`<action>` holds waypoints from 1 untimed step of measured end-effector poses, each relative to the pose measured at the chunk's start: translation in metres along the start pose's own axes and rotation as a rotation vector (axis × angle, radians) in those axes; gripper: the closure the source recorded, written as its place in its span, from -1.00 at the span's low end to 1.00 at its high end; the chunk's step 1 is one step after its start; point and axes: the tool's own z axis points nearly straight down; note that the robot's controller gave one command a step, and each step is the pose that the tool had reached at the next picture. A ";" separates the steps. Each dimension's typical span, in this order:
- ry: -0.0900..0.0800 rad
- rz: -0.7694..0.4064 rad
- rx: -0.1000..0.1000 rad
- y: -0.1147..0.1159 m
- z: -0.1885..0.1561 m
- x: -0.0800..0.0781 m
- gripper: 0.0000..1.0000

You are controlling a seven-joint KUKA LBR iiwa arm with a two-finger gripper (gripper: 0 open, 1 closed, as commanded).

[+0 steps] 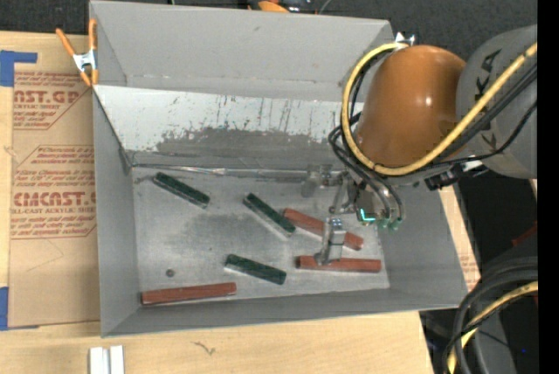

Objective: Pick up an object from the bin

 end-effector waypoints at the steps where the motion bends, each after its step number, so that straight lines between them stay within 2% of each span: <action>1: -0.002 -0.134 0.001 -0.041 0.147 -0.047 -1.00</action>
Offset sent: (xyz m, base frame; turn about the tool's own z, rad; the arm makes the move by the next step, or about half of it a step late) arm 0.0470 -0.0403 -0.1432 -0.1339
